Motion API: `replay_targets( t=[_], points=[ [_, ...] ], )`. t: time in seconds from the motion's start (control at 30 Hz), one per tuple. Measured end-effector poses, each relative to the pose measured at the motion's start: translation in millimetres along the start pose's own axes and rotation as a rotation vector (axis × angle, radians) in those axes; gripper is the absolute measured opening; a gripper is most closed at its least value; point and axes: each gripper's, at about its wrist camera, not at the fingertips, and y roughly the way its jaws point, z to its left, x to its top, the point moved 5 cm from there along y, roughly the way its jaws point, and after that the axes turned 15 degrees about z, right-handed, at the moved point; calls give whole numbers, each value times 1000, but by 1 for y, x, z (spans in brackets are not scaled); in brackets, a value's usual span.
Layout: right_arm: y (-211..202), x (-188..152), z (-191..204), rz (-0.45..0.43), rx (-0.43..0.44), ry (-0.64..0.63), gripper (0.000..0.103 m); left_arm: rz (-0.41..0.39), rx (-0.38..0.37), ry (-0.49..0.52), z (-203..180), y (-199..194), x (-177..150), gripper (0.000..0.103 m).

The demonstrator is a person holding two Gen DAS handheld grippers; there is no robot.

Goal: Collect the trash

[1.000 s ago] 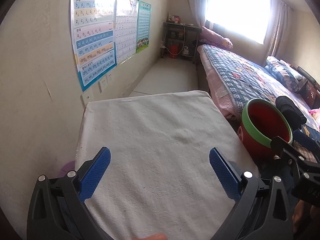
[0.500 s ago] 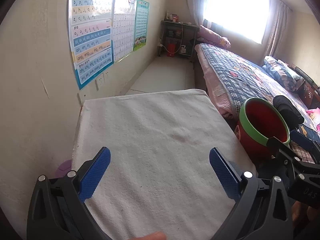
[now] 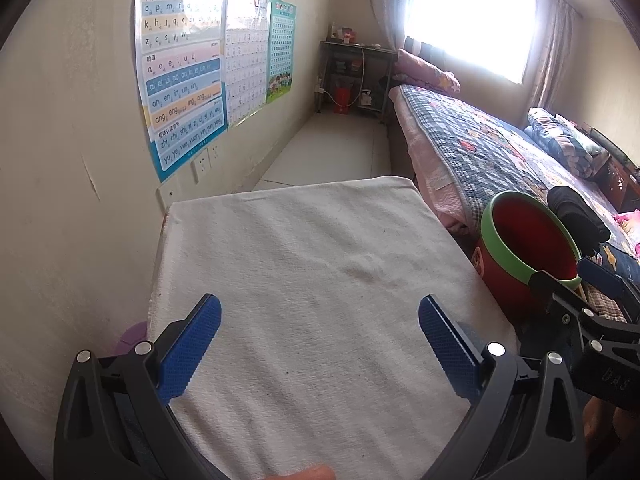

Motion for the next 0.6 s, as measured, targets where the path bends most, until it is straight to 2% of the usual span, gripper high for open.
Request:
replay_targets(
  t=[0.6],
  points=[
    [6,-2,-2,18,8,16,98,14,-7,19,-5,2,1,95]
  ],
)
